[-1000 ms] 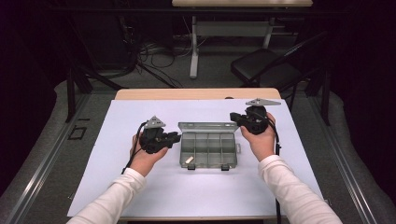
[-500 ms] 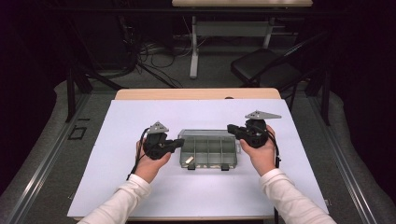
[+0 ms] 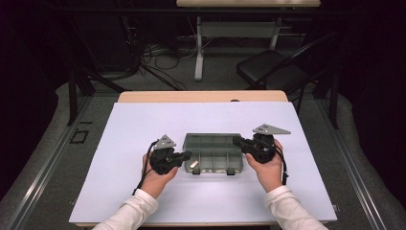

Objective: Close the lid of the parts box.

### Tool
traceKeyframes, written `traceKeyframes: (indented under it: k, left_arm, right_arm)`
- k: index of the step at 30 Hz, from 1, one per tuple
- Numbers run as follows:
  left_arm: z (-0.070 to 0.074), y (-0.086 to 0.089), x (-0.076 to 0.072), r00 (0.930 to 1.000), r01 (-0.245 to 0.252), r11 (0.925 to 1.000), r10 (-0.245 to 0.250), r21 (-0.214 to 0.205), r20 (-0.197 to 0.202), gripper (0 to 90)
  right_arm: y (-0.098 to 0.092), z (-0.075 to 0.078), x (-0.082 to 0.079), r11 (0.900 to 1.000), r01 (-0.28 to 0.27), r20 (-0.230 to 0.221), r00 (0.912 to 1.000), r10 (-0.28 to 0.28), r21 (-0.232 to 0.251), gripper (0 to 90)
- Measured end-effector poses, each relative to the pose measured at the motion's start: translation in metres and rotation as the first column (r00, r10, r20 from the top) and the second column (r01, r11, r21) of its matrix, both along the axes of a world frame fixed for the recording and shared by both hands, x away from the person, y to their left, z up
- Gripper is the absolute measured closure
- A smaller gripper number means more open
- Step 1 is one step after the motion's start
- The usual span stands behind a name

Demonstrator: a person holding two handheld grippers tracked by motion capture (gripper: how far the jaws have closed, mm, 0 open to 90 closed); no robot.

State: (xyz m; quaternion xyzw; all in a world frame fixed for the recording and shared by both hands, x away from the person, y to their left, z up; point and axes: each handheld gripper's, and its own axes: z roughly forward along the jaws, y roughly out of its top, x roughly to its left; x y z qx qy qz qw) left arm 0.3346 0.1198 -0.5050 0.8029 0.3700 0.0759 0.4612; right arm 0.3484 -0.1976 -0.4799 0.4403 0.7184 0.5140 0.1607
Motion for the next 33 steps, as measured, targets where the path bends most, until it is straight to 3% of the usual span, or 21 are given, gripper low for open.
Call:
traceKeyframes:
  k: [2,4,6,9,14,19,28,33]
  left_arm:
    - [-0.004,0.001,-0.004,1.0,-0.006,1.0,0.006,-0.005,0.003,90.0]
    - [-0.009,0.002,-0.007,0.9998,-0.022,0.9996,0.022,-0.019,-0.001,90.0]
    - [-0.015,0.004,-0.01,0.9996,-0.029,0.9992,0.029,-0.029,-0.002,90.0]
    - [-0.021,0.008,-0.013,0.9995,-0.026,0.999,0.025,-0.037,-0.02,90.0]
    - [-0.026,0.011,-0.016,0.9996,-0.019,0.9997,0.018,-0.013,-0.021,90.0]
    - [-0.028,0.009,-0.018,0.9998,-0.017,0.9998,0.017,0.006,-0.01,90.0]
    - [-0.031,0.009,-0.019,0.9996,-0.002,0.9996,0.002,0.027,-0.029,90.0]
    - [-0.029,0.011,-0.027,0.9996,0.011,0.9994,-0.01,0.034,-0.026,90.0]
  right_arm:
    - [-0.001,-0.002,-0.004,0.9997,0.023,0.021,0.9995,-0.023,0.001,85.6]
    - [-0.004,-0.004,-0.008,0.9988,0.037,0.026,0.999,-0.038,0.032,85.6]
    - [-0.006,-0.007,-0.01,0.9979,0.043,0.014,0.9989,-0.044,0.048,85.6]
    - [-0.009,-0.01,-0.013,0.9982,0.056,0.025,0.9981,-0.056,0.023,85.7]
    - [-0.01,-0.018,-0.015,0.9976,0.061,0.016,0.998,-0.061,-0.033,86.1]
    - [-0.014,-0.023,-0.011,0.9958,0.064,-0.035,0.9972,-0.067,-0.065,86.2]
    - [-0.019,-0.034,-0.006,0.993,0.087,-0.078,0.9926,-0.093,-0.08,86.2]
    - [-0.02,-0.038,-0.004,0.9926,0.087,-0.093,0.9911,-0.095,-0.085,86.2]
